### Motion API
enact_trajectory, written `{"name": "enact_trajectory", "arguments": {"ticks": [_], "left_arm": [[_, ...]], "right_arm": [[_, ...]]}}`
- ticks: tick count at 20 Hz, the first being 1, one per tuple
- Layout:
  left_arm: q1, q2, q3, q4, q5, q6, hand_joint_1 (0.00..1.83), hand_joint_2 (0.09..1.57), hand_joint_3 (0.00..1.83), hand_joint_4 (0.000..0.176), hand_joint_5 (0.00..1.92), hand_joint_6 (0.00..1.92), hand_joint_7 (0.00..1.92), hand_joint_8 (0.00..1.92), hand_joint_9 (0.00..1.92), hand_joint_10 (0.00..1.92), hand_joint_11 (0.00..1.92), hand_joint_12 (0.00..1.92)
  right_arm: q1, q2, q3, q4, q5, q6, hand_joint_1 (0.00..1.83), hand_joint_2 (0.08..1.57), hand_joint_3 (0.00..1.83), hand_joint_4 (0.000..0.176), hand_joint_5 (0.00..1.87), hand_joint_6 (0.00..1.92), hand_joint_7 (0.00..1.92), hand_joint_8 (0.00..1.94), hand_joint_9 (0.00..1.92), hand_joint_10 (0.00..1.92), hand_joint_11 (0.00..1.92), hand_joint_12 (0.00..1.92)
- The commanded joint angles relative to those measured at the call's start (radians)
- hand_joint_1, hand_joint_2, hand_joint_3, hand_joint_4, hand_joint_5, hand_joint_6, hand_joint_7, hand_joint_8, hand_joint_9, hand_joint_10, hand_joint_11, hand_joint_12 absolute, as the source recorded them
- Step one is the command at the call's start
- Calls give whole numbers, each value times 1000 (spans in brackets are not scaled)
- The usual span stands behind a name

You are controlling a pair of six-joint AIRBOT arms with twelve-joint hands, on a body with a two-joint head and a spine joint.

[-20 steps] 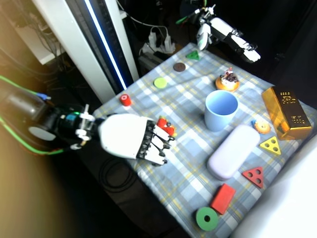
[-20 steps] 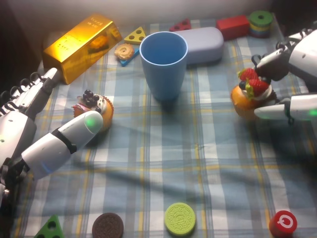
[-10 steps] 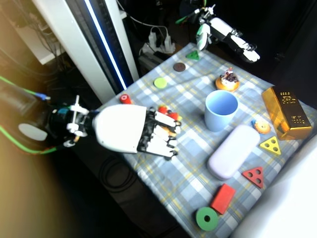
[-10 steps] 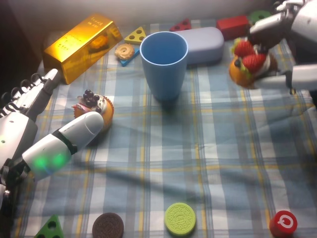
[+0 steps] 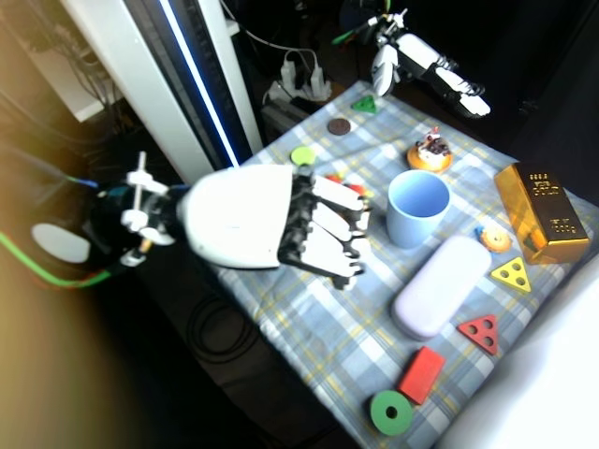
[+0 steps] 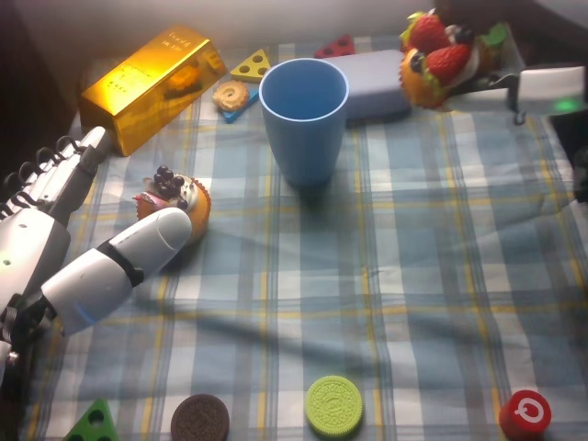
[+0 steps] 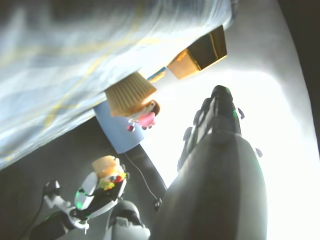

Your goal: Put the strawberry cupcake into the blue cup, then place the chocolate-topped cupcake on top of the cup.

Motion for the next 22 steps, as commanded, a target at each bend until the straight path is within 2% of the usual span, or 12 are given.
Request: {"name": "enact_trajectory", "arguments": {"ticks": [1, 4, 5, 6, 7, 9, 10, 11, 13, 16, 21, 22], "left_arm": [[-6, 7, 5, 51, -105, -3, 93, 836, 0, 74, 60, 11, 45, 7, 8, 3, 0, 0], [-7, 7, 6, 52, -102, -3, 68, 838, 0, 91, 35, 0, 29, 0, 0, 0, 0, 0], [-8, 7, 7, 53, -101, -3, 92, 837, 0, 87, 50, 6, 39, 4, 12, 5, 0, 0], [-8, 7, 8, 53, -100, -3, 76, 833, 0, 85, 57, 8, 48, 7, 20, 7, 0, 0], [-8, 7, 9, 54, -98, -3, 33, 829, 0, 89, 59, 5, 38, 1, 16, 3, 0, 0], [-9, 6, 12, 56, -94, -3, 22, 826, 0, 95, 54, 2, 38, 1, 19, 3, 0, 0], [-9, 6, 14, 56, -93, -3, 44, 827, 0, 92, 58, 3, 42, 3, 21, 4, 0, 0], [-10, 5, 15, 56, -91, -3, 29, 834, 1, 92, 65, 5, 51, 6, 32, 7, 0, 0], [-10, 4, 16, 56, -90, -3, 41, 820, 0, 96, 82, 11, 72, 13, 46, 11, 0, 0], [-10, 5, 18, 59, -89, -3, 53, 815, 0, 95, 96, 9, 97, 13, 63, 11, 0, 0], [-11, 4, 19, 60, -87, -3, 47, 812, 0, 91, 85, 4, 78, 0, 45, 2, 0, 0], [-11, 5, 19, 61, -85, -3, 48, 809, 0, 87, 84, 2, 65, 0, 44, 1, 0, 0]], "right_arm": [[29, -7, 11, 30, 115, 7, 989, 1213, 0, 43, 798, 1260, 1099, 5, 1145, 11, 808, 834], [58, -35, 28, 13, 106, 7, 982, 1195, 1, 83, 826, 1217, 1120, 1, 1152, 4, 721, 985], [69, -47, 34, 7, 101, 7, 1016, 1170, 2, 53, 872, 1148, 1127, 1, 1156, 5, 679, 1067], [78, -59, 43, 2, 95, 7, 1014, 1163, 0, 71, 886, 1125, 1120, 0, 1128, 0, 620, 1063], [89, -72, 53, -4, 88, 7, 990, 1163, 0, 122, 881, 1131, 1041, 14, 1003, 43, 447, 1209], [101, -92, 66, -7, 85, 7, 987, 1160, 0, 131, 885, 1126, 1062, 16, 1046, 63, 482, 1254], [107, -100, 71, -8, 85, 7, 837, 1140, 0, 0, 893, 468, 1094, 14, 1108, 76, 593, 1189], [114, -110, 78, -8, 85, 7, 745, 1139, 0, 0, 984, 61, 1109, 3, 1133, 66, 607, 1254], [124, -131, 91, -8, 85, 7, 706, 1134, 0, 0, 1005, 26, 1068, 0, 1083, 32, 560, 1146], [131, -162, 109, -7, 84, 7, 750, 1141, 0, 0, 1027, 4, 1167, 27, 1209, 87, 637, 1410], [132, -188, 127, -5, 79, 7, 712, 1129, 0, 0, 994, 3, 991, 2, 1034, 1, 532, 1188], [132, -190, 130, -5, 77, 7, 725, 1123, 0, 0, 1000, 2, 1105, 26, 1187, 80, 608, 1465]]}}
